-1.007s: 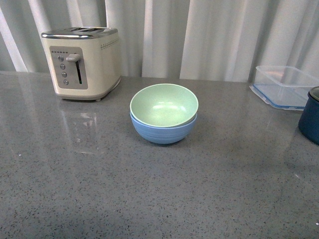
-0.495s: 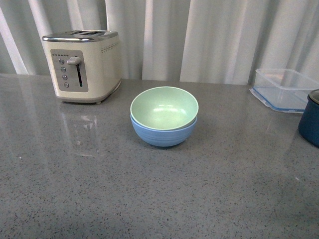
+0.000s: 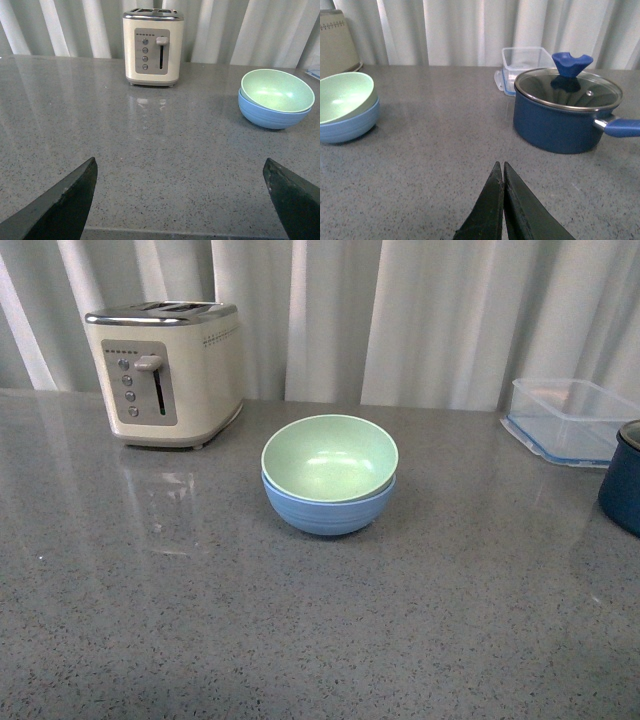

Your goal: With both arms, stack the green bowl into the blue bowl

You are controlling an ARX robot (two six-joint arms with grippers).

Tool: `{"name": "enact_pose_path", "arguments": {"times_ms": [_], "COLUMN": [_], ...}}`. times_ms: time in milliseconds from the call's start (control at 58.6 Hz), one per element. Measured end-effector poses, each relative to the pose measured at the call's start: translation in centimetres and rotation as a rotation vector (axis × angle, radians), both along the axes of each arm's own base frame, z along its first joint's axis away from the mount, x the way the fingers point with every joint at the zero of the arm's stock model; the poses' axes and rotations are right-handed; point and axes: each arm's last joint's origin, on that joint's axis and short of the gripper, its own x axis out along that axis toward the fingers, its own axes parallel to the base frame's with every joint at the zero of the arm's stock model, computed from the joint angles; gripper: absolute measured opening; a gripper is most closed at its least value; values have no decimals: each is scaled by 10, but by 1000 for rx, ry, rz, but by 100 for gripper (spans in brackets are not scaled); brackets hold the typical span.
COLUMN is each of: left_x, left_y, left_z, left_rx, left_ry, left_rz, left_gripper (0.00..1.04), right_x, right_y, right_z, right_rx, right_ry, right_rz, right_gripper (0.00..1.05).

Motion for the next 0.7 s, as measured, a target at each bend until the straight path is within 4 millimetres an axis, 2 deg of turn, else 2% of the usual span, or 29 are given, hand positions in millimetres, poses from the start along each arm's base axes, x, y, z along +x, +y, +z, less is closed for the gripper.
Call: {"name": "enact_pose_path", "arguments": {"times_ms": [700], "left_x": [0], "left_y": [0], "left_z": [0], "left_rx": [0], "left_ry": [0], "left_rz": [0], "left_gripper": [98], "right_x": [-24], "right_y": [0], "right_z": [5], "right_rx": [0], "right_ry": [-20], "right_rz": [0], "right_gripper": [1]}}
